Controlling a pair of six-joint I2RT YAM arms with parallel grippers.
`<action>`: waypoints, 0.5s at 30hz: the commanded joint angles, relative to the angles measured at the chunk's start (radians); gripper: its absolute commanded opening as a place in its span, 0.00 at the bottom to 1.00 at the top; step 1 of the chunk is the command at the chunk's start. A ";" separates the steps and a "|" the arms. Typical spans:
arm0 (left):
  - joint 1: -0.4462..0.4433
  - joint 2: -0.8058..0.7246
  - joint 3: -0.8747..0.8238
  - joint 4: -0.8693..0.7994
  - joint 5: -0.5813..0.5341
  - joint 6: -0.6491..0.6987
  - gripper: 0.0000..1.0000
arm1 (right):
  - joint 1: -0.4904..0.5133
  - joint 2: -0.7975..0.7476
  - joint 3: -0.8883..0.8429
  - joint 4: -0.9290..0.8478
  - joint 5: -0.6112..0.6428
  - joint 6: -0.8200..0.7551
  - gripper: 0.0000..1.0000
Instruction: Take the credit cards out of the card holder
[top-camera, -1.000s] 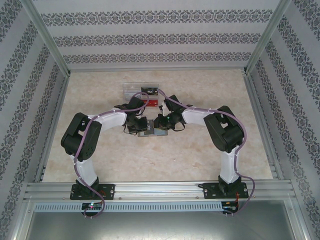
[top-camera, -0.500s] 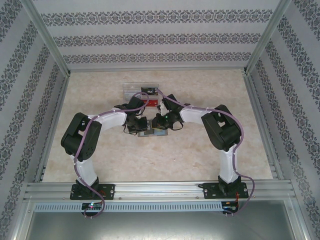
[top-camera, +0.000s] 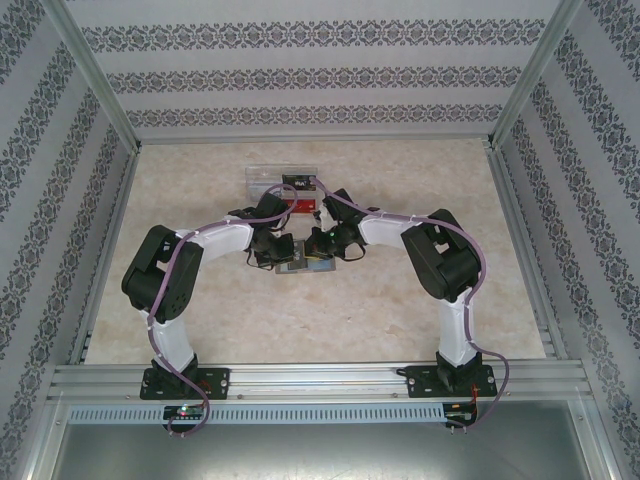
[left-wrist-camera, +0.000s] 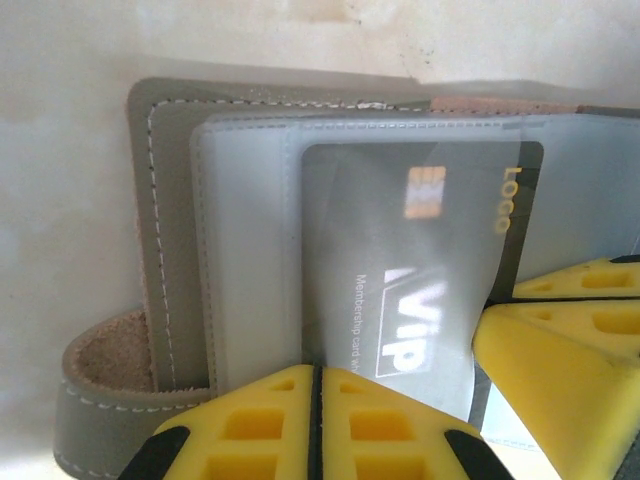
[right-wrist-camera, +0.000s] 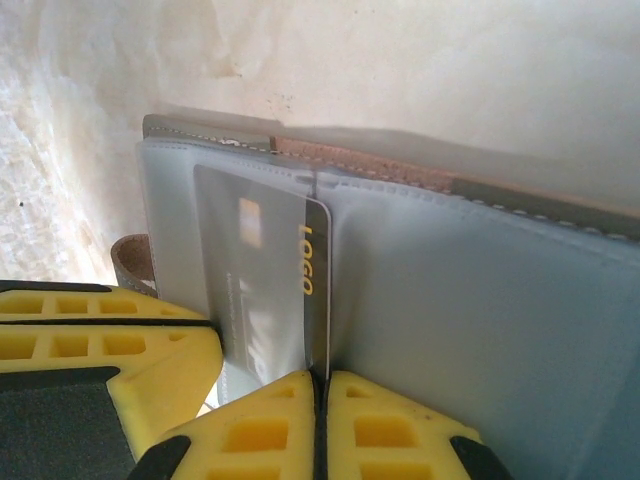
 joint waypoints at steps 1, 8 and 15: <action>0.004 0.001 -0.007 -0.083 -0.059 0.005 0.03 | 0.013 0.011 -0.030 -0.021 0.038 -0.011 0.00; 0.013 -0.033 -0.003 -0.089 -0.077 0.010 0.16 | -0.028 -0.015 -0.048 -0.053 0.052 -0.037 0.00; 0.014 -0.032 -0.006 -0.087 -0.076 0.011 0.15 | -0.063 -0.034 -0.078 -0.076 0.068 -0.064 0.00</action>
